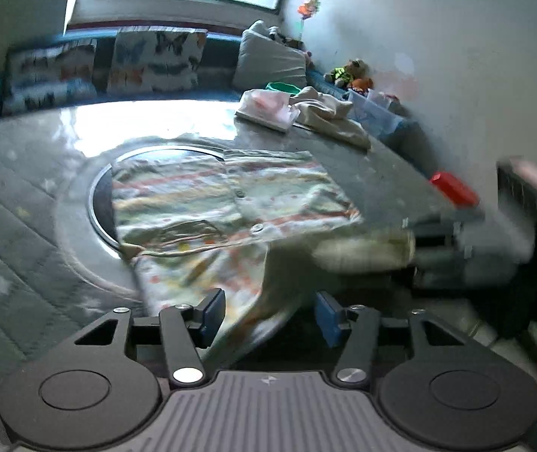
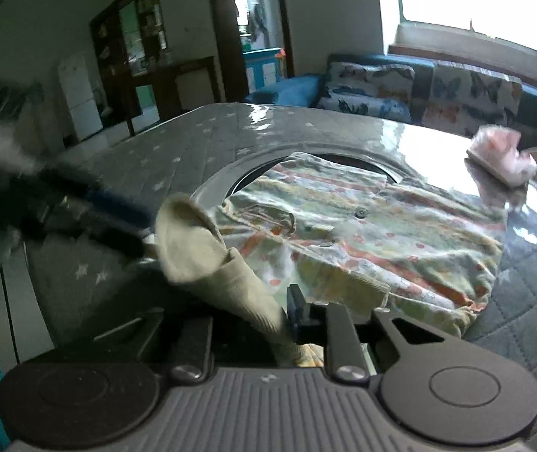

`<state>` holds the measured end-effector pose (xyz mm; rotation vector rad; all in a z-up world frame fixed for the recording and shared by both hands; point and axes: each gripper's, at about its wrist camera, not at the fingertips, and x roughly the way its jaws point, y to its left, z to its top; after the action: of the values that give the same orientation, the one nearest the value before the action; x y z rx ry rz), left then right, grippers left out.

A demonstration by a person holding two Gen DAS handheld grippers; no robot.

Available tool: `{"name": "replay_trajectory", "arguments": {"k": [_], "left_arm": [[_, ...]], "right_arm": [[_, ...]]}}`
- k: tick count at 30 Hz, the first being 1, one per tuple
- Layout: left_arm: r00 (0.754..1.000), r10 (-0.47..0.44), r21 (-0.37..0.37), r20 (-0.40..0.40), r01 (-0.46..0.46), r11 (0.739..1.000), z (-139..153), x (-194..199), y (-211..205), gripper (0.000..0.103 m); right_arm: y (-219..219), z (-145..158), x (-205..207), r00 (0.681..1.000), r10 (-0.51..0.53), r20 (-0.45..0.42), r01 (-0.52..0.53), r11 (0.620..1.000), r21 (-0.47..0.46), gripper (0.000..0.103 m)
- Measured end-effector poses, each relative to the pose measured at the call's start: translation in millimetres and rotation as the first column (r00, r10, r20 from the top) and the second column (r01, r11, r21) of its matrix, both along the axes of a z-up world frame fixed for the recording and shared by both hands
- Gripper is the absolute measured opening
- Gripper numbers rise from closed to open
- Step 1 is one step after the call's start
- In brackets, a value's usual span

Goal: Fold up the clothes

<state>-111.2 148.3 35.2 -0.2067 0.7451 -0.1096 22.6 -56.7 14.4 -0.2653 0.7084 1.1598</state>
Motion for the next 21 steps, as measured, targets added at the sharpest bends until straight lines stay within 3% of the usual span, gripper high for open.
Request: {"name": "replay_trajectory", "arguments": {"k": [5,12,14,16,19,21], "left_arm": [[0.999,-0.043,0.168,0.024,0.038,0.985,-11.8,-4.4,-14.1,0.056],[0.995,-0.096,0.394,0.041,0.073,0.916,-31.4,3.9,-28.4,0.054],[0.992,-0.118,0.447,0.042,0.087,0.890,-35.9,2.8,-30.0,0.044],[0.989,-0.140,0.483,0.041,0.103,0.870,-39.0,0.6,-29.7,0.023],[0.984,-0.169,0.490,0.054,0.121,0.863,-38.2,-4.4,-29.3,0.009],[0.980,-0.185,0.493,0.071,0.127,0.860,-35.4,-8.4,-30.9,0.007]], "right_arm": [[3.9,3.0,8.7,1.000,-0.019,-0.017,0.019,1.000,0.010,0.018],[2.1,2.3,6.5,0.999,-0.039,-0.030,0.040,0.999,0.014,0.018],[1.1,1.3,5.6,0.999,-0.045,-0.028,0.046,0.999,0.019,0.016],[-0.7,0.6,3.4,0.999,-0.046,-0.028,0.047,0.998,0.030,0.014],[-4.2,0.3,-4.2,0.999,-0.040,-0.015,0.041,0.998,0.046,0.010],[-7.4,1.0,-9.8,0.999,-0.039,-0.011,0.040,0.997,0.060,0.008]]}}
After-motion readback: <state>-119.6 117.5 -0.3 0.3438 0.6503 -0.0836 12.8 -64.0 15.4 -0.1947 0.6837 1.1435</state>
